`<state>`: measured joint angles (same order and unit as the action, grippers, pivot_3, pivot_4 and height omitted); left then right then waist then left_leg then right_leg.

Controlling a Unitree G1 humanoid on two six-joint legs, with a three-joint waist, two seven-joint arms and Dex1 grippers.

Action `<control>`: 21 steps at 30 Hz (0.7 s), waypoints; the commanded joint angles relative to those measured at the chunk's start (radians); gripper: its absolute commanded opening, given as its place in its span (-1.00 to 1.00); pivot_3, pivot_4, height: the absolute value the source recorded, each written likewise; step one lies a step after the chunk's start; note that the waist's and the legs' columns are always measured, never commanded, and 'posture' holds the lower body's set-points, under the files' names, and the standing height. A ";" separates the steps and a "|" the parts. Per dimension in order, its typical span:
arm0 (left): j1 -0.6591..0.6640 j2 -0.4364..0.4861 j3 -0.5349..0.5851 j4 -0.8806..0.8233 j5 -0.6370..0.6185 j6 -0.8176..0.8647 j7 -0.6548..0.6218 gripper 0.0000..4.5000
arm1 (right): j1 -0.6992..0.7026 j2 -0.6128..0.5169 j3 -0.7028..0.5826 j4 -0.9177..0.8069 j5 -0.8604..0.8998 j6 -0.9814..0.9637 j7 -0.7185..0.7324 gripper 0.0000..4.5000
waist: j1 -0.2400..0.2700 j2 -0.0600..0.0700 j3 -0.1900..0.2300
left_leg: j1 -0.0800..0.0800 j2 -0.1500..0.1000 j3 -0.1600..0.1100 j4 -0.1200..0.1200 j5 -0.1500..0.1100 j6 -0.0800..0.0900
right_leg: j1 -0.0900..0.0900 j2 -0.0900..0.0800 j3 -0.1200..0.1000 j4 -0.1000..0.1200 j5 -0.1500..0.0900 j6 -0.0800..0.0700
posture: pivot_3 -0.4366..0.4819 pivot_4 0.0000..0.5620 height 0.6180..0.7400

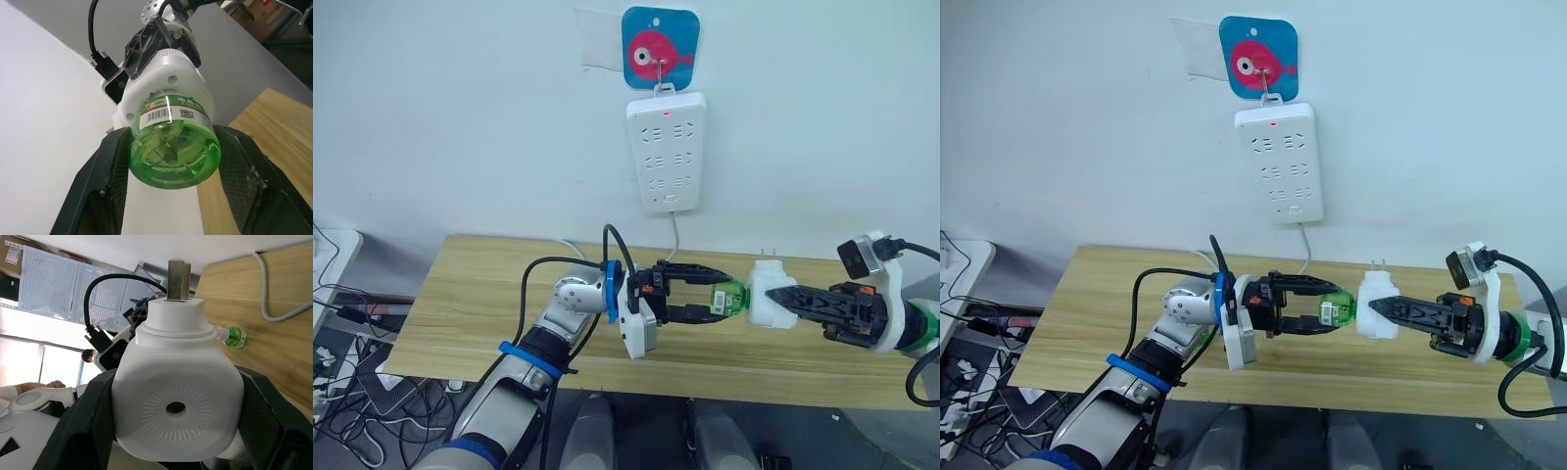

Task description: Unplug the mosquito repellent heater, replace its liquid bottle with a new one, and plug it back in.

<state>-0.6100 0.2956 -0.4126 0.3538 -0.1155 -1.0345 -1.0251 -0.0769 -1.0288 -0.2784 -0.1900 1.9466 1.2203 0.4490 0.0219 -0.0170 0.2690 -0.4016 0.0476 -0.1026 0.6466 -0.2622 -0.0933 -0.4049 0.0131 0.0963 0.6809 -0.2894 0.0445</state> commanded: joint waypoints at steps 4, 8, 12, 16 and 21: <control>0.074 0.144 -0.084 -0.382 -0.506 0.970 -0.116 0.00 | 0.006 -0.049 -0.004 -0.045 0.026 0.013 0.004 0.31 | -0.014 0.001 0.000 | 0.000 0.000 -0.002 -0.001 0.000 0.000 | 0.000 0.000 -0.001 0.001 0.000 0.000 | 0.12 -0.02 1.00; -0.038 0.218 0.000 -0.406 -0.923 1.722 0.015 0.00 | -0.003 -0.061 0.004 -0.040 0.026 0.004 -0.003 0.31 | -0.017 0.000 0.001 | -0.001 0.000 -0.006 0.000 0.001 0.002 | 0.000 0.000 -0.006 0.002 -0.001 0.000 | 0.12 -0.03 1.00; -0.132 0.217 0.114 -0.205 -1.227 2.209 0.079 0.00 | -0.020 -0.068 0.013 -0.034 0.026 0.001 -0.010 0.31 | -0.033 0.000 0.001 | -0.001 -0.001 -0.006 -0.001 0.001 0.003 | 0.000 0.000 -0.006 0.001 -0.004 0.006 | 0.12 -0.02 1.00; -0.158 0.214 0.188 -0.098 -1.249 2.396 0.064 0.00 | -0.022 -0.074 0.006 -0.032 0.026 -0.004 -0.013 0.31 | -0.052 0.000 0.002 | -0.001 -0.001 -0.007 -0.002 0.001 0.004 | 0.000 0.001 -0.006 0.001 -0.003 0.002 | 0.10 -0.02 1.00; -0.151 0.200 0.257 -0.107 -1.231 2.501 0.047 0.00 | 0.005 -0.095 -0.026 -0.022 0.026 0.005 -0.004 0.31 | -0.050 0.000 0.003 | -0.001 -0.001 -0.006 -0.002 0.001 0.003 | -0.001 0.000 -0.006 0.001 -0.003 0.002 | 0.10 -0.02 1.00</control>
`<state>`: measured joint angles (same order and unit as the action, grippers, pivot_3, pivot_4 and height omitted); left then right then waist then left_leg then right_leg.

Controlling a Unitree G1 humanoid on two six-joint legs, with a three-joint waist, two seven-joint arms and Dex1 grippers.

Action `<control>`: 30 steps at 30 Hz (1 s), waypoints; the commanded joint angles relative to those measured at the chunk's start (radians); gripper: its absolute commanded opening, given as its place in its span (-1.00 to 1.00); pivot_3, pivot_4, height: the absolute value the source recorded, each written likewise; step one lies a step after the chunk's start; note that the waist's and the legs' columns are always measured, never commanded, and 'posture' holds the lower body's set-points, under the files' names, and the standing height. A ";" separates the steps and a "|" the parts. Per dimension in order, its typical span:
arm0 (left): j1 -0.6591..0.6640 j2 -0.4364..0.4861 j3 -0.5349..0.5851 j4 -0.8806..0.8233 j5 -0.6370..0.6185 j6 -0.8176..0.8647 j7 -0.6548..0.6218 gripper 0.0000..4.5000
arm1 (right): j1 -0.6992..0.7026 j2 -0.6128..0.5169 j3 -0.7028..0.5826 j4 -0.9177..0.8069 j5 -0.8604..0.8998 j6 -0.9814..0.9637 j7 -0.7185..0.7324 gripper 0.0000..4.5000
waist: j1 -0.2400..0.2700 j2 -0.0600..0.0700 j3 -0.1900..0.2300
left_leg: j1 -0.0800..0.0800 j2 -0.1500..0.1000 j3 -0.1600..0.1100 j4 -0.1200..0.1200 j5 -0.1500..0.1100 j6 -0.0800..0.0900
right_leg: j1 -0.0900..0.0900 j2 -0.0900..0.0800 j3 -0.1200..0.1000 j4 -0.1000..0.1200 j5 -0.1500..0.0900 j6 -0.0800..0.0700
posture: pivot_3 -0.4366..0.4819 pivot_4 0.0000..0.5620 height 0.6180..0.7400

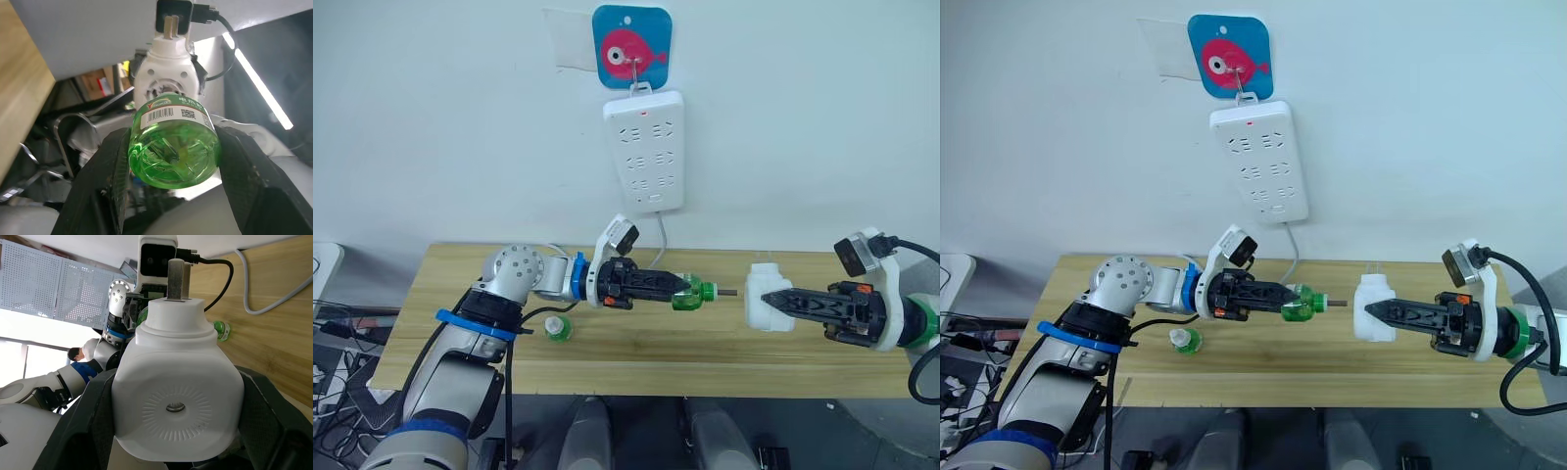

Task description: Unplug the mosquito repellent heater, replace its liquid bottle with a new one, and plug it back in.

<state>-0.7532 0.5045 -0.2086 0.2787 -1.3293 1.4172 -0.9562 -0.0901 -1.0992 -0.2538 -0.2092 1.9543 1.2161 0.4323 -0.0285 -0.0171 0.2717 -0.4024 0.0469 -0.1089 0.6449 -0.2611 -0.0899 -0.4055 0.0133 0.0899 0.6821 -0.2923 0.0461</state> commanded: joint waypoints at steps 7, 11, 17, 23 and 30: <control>0.024 -0.024 0.120 -0.067 0.061 0.043 0.005 0.00 | 0.095 -0.098 -0.102 0.092 -0.169 -0.027 -0.130 0.31 | 0.005 -0.001 0.000 | 0.000 -0.001 0.002 0.001 0.000 0.000 | 0.001 -0.001 0.001 0.000 0.000 0.000 | 0.12 -0.02 1.00; 0.043 -0.032 0.130 -0.090 0.111 0.028 -0.006 0.00 | 0.020 -0.092 0.041 0.124 -0.557 -0.075 -0.245 0.31 | 0.001 -0.001 0.000 | 0.001 -0.001 0.002 0.001 0.000 -0.001 | 0.000 -0.001 0.002 0.000 -0.001 0.003 | 0.13 -0.02 1.00; 0.067 -0.090 0.168 -0.139 0.147 -0.035 0.002 0.00 | -0.097 -0.010 0.227 0.253 -0.944 -0.119 -0.209 0.31 | 0.004 -0.001 0.001 | 0.000 -0.001 0.004 0.000 0.002 -0.004 | -0.001 -0.001 0.004 -0.001 0.000 0.001 | 0.14 -0.01 1.00; 0.087 -0.080 0.169 -0.181 0.156 -0.013 -0.007 0.00 | -0.259 0.096 0.315 0.478 -1.165 -0.111 -0.113 0.31 | 0.000 -0.001 0.003 | 0.001 -0.001 0.006 0.000 0.002 -0.004 | -0.001 -0.002 0.006 0.000 0.001 0.001 | 0.18 0.02 1.00; 0.123 -0.078 0.178 -0.232 0.156 -0.005 -0.004 0.00 | -0.346 0.159 0.361 0.647 -1.357 -0.166 0.044 0.31 | 0.007 -0.001 0.006 | 0.000 -0.001 0.006 0.000 0.002 -0.004 | -0.001 -0.002 0.005 -0.001 0.001 0.001 | 0.22 0.04 1.00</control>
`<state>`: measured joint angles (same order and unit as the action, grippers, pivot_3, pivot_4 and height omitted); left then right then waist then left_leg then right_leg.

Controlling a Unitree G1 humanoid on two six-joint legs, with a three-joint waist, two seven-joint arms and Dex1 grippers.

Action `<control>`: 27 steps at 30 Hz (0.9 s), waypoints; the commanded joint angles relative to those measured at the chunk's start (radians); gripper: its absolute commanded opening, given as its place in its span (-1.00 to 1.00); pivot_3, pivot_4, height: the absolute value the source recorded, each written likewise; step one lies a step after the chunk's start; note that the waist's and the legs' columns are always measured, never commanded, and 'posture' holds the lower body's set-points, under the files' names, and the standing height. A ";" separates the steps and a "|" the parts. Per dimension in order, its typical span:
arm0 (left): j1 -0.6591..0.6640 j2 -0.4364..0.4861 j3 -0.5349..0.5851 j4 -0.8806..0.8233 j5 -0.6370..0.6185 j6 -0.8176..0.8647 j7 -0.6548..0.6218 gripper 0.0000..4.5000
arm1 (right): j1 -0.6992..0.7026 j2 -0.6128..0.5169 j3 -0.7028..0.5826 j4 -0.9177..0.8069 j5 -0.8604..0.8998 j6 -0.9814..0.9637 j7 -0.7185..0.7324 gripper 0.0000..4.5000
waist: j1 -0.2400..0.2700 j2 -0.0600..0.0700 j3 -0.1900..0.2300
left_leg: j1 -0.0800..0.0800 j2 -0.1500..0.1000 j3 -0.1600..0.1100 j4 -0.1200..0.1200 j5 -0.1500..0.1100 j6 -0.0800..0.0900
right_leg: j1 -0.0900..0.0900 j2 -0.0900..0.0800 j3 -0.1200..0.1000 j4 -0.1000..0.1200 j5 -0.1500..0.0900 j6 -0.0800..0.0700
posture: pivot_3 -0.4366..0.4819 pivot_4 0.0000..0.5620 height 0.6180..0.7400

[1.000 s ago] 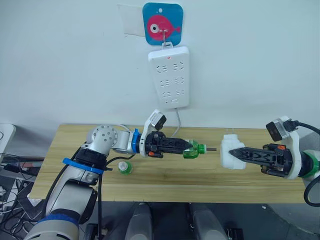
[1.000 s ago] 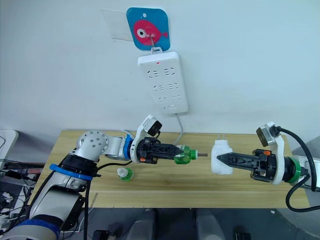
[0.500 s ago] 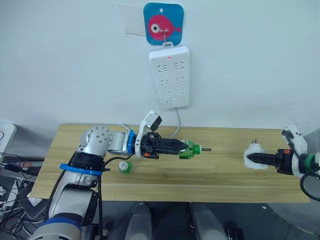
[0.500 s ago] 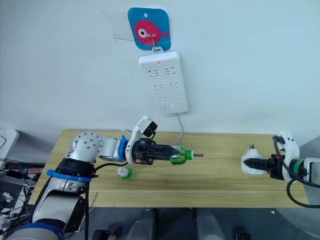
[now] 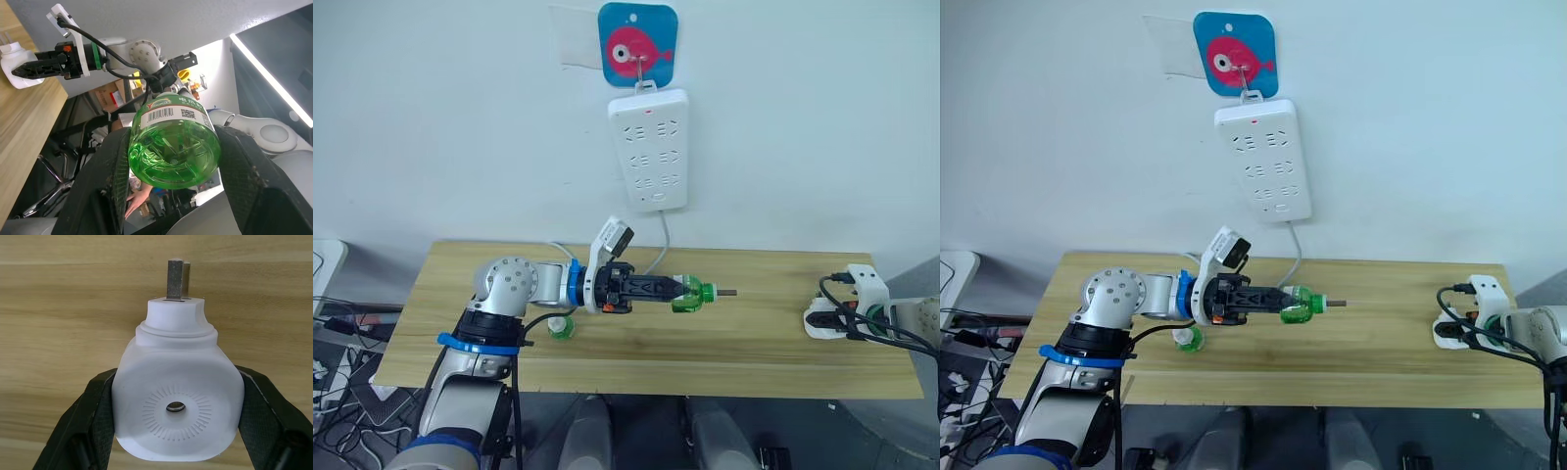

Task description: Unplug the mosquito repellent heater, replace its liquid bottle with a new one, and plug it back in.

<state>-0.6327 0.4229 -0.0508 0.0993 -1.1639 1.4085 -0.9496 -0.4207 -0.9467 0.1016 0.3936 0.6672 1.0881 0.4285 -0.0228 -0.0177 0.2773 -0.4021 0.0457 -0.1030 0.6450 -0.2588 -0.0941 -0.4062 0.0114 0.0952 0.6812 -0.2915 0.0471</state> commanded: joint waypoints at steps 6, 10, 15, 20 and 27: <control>0.000 0.016 0.014 -0.055 0.003 0.004 -0.028 0.00 | -0.054 0.039 -0.004 0.137 -0.185 -0.087 0.138 0.47 | 0.003 -0.006 0.003 | 0.001 0.000 0.000 0.001 0.000 0.000 | 0.001 0.000 -0.001 0.000 0.000 0.000 | 0.22 0.04 1.00; 0.004 0.027 0.012 -0.056 0.006 0.007 -0.040 0.00 | -0.050 0.032 -0.037 0.119 -0.212 -0.067 0.182 0.98 | 0.007 -0.003 0.006 | 0.001 0.000 0.000 0.000 0.000 0.000 | 0.001 0.000 0.000 0.000 0.001 0.001 | 0.24 0.04 1.00; 0.010 0.026 0.001 -0.054 0.020 -0.002 -0.059 0.00 | 0.023 -0.009 -0.148 -0.027 -0.167 0.047 0.199 0.98 | 0.014 -0.002 0.007 | 0.000 -0.001 0.000 0.000 0.000 0.000 | 0.001 -0.001 0.000 0.000 0.001 0.001 | 0.18 -0.03 1.00; 0.006 0.013 0.005 -0.036 0.042 -0.022 -0.072 0.00 | 0.153 -0.047 -0.393 -0.317 -0.073 0.273 0.162 0.98 | 0.019 -0.001 0.007 | 0.000 -0.001 0.000 0.000 0.000 0.000 | 0.001 -0.002 -0.001 0.001 0.001 0.001 | 0.16 -0.07 1.00; 0.013 -0.041 0.028 0.001 0.064 -0.060 -0.051 0.00 | 0.240 0.070 -0.789 -0.806 -0.014 0.491 0.077 0.98 | 0.017 -0.001 0.007 | 0.000 -0.002 0.000 0.000 0.000 -0.001 | 0.001 -0.002 -0.001 0.000 0.001 0.001 | 0.07 -0.09 1.00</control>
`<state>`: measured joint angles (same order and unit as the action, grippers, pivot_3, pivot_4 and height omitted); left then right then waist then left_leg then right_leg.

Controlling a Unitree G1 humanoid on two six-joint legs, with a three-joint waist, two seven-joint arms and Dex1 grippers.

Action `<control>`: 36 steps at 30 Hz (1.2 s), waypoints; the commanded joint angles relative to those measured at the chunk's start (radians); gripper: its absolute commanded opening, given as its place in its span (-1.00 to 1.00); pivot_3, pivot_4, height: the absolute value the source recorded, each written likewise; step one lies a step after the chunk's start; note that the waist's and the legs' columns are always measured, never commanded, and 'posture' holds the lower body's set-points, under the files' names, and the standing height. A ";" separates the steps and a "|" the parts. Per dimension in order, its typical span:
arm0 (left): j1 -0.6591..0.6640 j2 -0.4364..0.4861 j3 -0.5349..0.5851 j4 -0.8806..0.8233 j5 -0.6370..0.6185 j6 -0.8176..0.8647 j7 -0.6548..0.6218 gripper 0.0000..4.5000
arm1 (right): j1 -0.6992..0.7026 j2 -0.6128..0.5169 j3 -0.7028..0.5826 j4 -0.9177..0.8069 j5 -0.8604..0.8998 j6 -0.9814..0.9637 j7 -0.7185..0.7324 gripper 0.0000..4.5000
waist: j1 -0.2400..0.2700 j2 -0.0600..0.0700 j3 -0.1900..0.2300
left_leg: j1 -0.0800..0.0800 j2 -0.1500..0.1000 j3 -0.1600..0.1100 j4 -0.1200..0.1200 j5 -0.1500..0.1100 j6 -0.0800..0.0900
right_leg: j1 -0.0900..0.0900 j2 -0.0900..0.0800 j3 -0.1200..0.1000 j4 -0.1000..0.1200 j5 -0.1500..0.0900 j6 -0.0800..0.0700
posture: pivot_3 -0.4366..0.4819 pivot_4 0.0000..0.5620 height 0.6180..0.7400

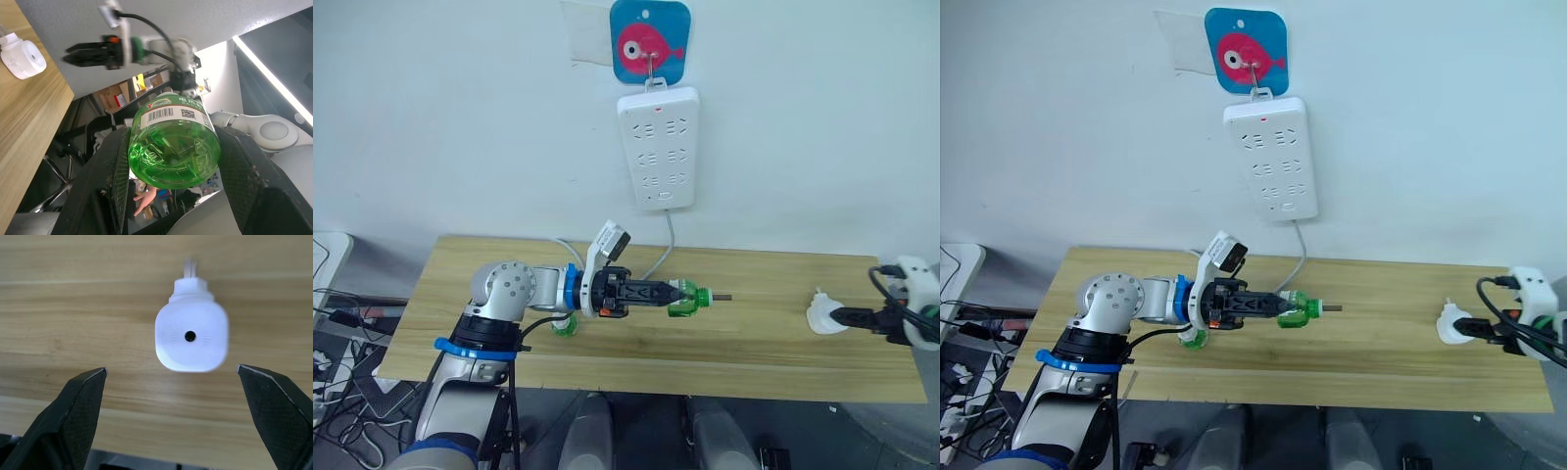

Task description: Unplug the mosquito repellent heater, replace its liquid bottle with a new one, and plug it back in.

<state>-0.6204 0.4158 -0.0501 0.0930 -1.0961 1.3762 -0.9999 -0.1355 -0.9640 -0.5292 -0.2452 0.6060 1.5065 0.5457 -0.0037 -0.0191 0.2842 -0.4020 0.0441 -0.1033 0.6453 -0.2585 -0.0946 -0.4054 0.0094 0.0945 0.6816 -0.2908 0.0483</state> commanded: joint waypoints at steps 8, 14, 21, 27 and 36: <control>-0.037 -0.311 0.121 0.192 0.051 -0.181 0.192 0.00 | -0.109 1.144 -0.451 -0.604 0.799 -0.198 -0.772 0.98 | -0.006 0.003 -0.003 | -0.001 0.002 -0.006 -0.006 0.005 -0.008 | -0.001 0.000 -0.006 0.001 0.000 -0.001 | -0.01 -0.11 1.00; -0.073 -0.416 0.183 0.271 0.054 -0.195 0.292 0.00 | 0.084 1.118 -0.064 -0.694 1.110 -0.612 -1.179 0.98 | -0.026 0.003 -0.003 | -0.014 -0.008 -0.004 0.000 0.005 -0.007 | -0.011 -0.010 -0.004 0.001 0.002 0.002 | -0.05 -0.10 1.00; -0.079 -0.440 0.178 0.242 0.044 -0.143 0.282 0.00 | 0.167 0.960 0.208 -0.721 1.113 -0.843 -1.270 0.98 | -0.053 0.003 -0.004 | -0.013 -0.009 -0.005 0.000 0.007 -0.004 | -0.012 -0.010 -0.005 0.005 0.002 0.003 | -0.08 -0.10 1.00; -0.093 -0.452 0.190 0.230 0.031 -0.109 0.273 0.00 | 0.177 0.880 0.311 -0.700 1.093 -0.981 -1.260 0.98 | -0.054 0.003 -0.004 | -0.013 -0.010 -0.005 0.000 0.007 -0.003 | -0.012 -0.010 -0.005 0.006 0.002 0.003 | -0.07 -0.09 1.00; -0.079 -0.458 0.201 0.205 0.023 -0.083 0.287 0.00 | 0.190 0.786 0.409 -0.690 1.068 -1.092 -1.249 0.98 | -0.053 0.003 -0.004 | -0.013 -0.010 -0.005 0.000 0.007 -0.003 | -0.012 -0.010 -0.005 0.006 0.002 0.003 | -0.06 -0.09 1.00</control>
<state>-0.7006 -0.0279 0.1442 0.3382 -1.0478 1.2840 -0.7088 0.0511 -0.1702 -0.1292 -0.9137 1.6713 0.4460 -0.7194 -0.0567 -0.0165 0.2807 -0.4154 0.0338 -0.1088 0.6451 -0.2512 -0.0980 -0.4175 -0.0005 0.0900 0.6873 -0.2892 0.0517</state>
